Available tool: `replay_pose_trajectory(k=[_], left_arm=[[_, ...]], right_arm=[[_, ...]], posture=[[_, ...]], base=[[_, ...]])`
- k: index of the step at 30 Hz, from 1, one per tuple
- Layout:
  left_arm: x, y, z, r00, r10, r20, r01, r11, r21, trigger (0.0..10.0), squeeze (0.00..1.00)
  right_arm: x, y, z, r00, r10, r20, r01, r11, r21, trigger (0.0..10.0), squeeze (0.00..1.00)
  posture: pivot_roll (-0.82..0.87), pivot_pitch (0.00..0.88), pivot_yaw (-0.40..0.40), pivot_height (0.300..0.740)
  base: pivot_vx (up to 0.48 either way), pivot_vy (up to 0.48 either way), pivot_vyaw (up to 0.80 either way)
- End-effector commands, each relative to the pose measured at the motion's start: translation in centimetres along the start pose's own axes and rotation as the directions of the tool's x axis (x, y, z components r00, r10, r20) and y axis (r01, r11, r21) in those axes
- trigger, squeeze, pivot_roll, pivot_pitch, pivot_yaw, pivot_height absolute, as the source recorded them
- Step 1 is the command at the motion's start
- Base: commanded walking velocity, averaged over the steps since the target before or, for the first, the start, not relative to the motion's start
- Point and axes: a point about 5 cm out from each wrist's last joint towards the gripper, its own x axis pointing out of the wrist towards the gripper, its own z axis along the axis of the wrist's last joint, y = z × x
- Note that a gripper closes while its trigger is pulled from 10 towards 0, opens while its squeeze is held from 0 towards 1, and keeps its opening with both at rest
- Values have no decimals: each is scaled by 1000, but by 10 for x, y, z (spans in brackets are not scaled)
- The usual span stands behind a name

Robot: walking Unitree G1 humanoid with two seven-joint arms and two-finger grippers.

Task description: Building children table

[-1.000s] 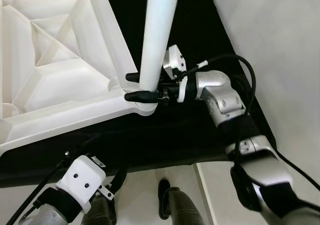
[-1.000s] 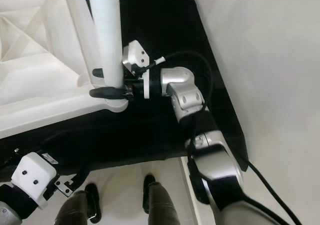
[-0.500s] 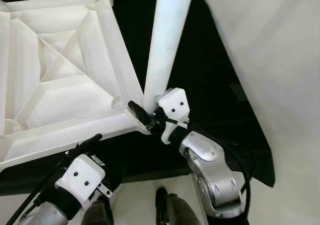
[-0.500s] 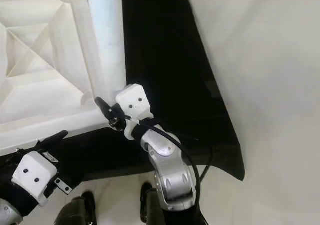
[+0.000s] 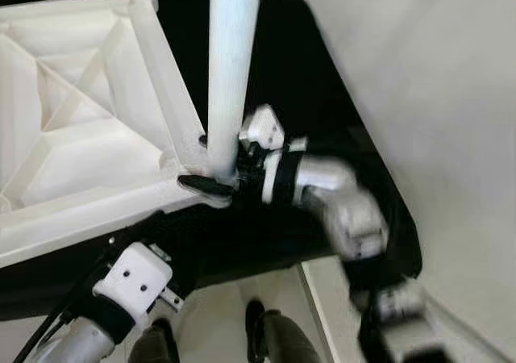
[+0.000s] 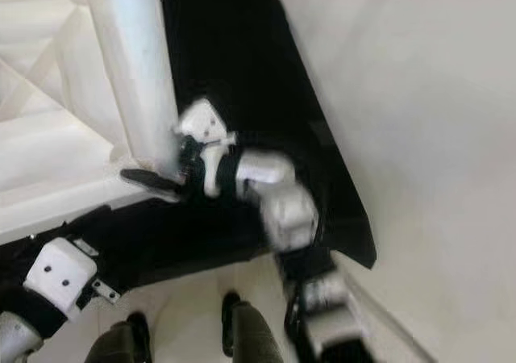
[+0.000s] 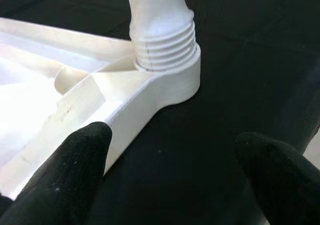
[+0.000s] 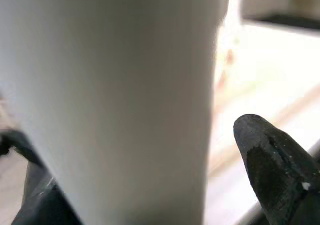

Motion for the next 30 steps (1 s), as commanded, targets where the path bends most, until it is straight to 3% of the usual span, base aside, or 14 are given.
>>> replay_pose_trajectory(k=[1, 5, 6, 8, 9, 19, 24, 25, 26, 27, 28, 29, 30], left_arm=[[-1, -4, -3, 1000, -4, -10, 4, 1000, -6, 10000, 0], [1, -4, -3, 1000, 0, -6, 0, 1000, -3, 10000, 0], [1, -4, -3, 1000, 1, -5, -1, 1000, -2, 10000, 0], [2, -4, -3, 1000, 1, -5, -1, 1000, -2, 10000, 0], [2, -5, -3, 1000, 1, -4, -1, 1000, -1, 10000, 0], [5, -5, -4, 1000, 9, 5, -9, 1000, 0, 10000, 0], [8, -6, -7, 1000, 11, 7, -11, 1000, 0, 10000, 0], [9, -6, -8, 1000, 12, 7, -12, 1000, 1, 10000, 0], [10, -6, -9, 1000, 18, 7, -18, 1000, 3, 10000, 0], [10, -6, -9, 1000, 18, 7, -18, 1000, 3, 10000, 0], [11, -6, -9, 1000, 22, 6, -22, 1000, 5, 10000, 0], [10, -5, -11, 1000, 29, 3, -29, 1000, 8, 10000, 0], [10, -4, -11, 999, 34, 2, -34, 999, 9, 10000, 0]], right_arm=[[3, 0, -7, 995, 99, 20, -99, 994, 51, 10000, 0], [7, -10, 0, 985, 169, 33, -171, 984, 54, 10000, 0], [8, -13, 1, 982, 190, 25, -191, 980, 49, 3098, 0], [8, -15, 2, 979, 203, 19, -203, 978, 46, 3098, 0], [8, -16, 2, 974, 227, 18, -228, 973, 47, 0, 0], [-2, -23, -4, 943, 334, -10, -333, 942, 53, 0, 0], [-9, -24, -12, 979, 201, -30, -200, 979, 23, 0, 0], [-12, -24, -17, 992, 119, -38, -118, 993, 18, 0, 0], [-13, -22, -27, 998, -22, -52, 26, 997, 72, 0, 0], [-13, -22, -27, 998, -22, -52, 26, 997, 72, 0, 0], [-15, -20, -34, 991, -114, -70, 121, 986, 113, 0, 0], [-16, 2, -65, 887, -406, -218, 438, 890, 124, 0, 0], [-20, 25, -81, 769, -566, -296, 613, 784, 92, 0, 0]], posture=[[-19, 277, -170, 740], [-10, 276, -170, 740], [-7, 275, -170, 740], [-8, 275, -170, 740], [-8, 275, -170, 740], [-29, 267, -173, 740], [-52, 243, -202, 740], [-54, 236, -213, 740], [-60, 235, -225, 740], [-60, 235, -225, 740], [-60, 235, -225, 740], [-91, 241, -210, 740], [-99, 244, -204, 740]], base=[[0, 0, 0], [0, 0, 0], [0, 0, 0], [0, 0, 0], [0, 0, 0], [0, 0, 0], [0, 0, 0], [0, 0, 0], [0, 0, 0], [0, 0, 0], [0, 0, 0], [0, 0, 0], [0, 0, 0]])
